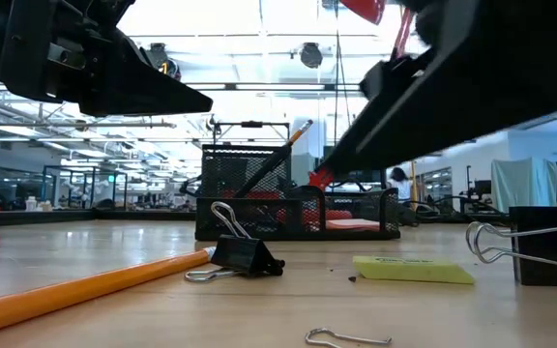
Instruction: Pick and place office supplies into organizer
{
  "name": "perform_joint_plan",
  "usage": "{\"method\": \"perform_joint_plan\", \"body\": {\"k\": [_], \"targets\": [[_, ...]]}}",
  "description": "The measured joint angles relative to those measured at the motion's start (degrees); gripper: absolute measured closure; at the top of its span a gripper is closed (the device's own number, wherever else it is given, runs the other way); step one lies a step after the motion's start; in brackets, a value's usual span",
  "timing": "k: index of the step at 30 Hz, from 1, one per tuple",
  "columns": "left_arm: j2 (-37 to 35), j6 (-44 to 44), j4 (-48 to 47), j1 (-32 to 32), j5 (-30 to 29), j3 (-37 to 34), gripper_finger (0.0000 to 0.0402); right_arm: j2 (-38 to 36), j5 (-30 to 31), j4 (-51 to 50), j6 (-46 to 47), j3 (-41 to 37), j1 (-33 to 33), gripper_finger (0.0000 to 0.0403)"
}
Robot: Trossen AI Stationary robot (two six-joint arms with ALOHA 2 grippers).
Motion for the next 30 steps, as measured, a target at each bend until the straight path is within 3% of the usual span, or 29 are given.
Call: {"method": "perform_joint_plan", "body": {"k": [10,22,30], "targets": [[0.00,-0.15,0.04,0.00,0.02,0.00,0.0366,-3.16,-11.36,-10.11,0.82,0.00,1.85,0.0190],[0.00,-0.64,0.04,0.00,0.05,0.00,0.0366,-3.06,-11.34,-13.15,1.27,-0.02,1.74,0.0190],[0.00,-0.65,0.00,0.00,0.08,0.00,0.0366,0.72,-11.38,-11.69,1.43,0.02,1.74,0.0191]]}}
